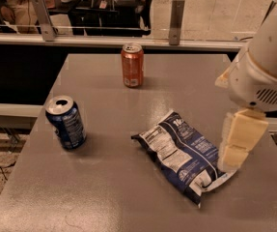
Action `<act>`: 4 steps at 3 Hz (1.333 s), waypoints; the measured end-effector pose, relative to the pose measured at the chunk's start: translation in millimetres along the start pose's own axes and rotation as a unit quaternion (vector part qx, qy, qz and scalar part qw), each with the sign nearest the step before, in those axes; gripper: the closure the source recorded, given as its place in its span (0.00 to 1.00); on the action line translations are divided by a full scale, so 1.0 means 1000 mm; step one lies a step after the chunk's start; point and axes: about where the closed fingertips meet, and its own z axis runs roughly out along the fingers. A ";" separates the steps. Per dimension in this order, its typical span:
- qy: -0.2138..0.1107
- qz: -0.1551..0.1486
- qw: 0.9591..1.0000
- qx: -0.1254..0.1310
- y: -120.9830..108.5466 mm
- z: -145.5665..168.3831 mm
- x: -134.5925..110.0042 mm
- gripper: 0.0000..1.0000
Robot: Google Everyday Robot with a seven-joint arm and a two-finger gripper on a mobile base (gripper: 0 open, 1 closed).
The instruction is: Pick blue chip bag
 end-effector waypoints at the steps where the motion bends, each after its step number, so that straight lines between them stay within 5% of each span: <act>1: -0.005 -0.005 1.000 -0.006 0.021 0.028 -0.012 0.00; 4: -0.012 -0.009 1.000 0.018 0.039 0.078 -0.024 0.00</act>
Offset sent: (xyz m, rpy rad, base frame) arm -0.0255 0.0525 -0.0746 0.0520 -0.0475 0.0334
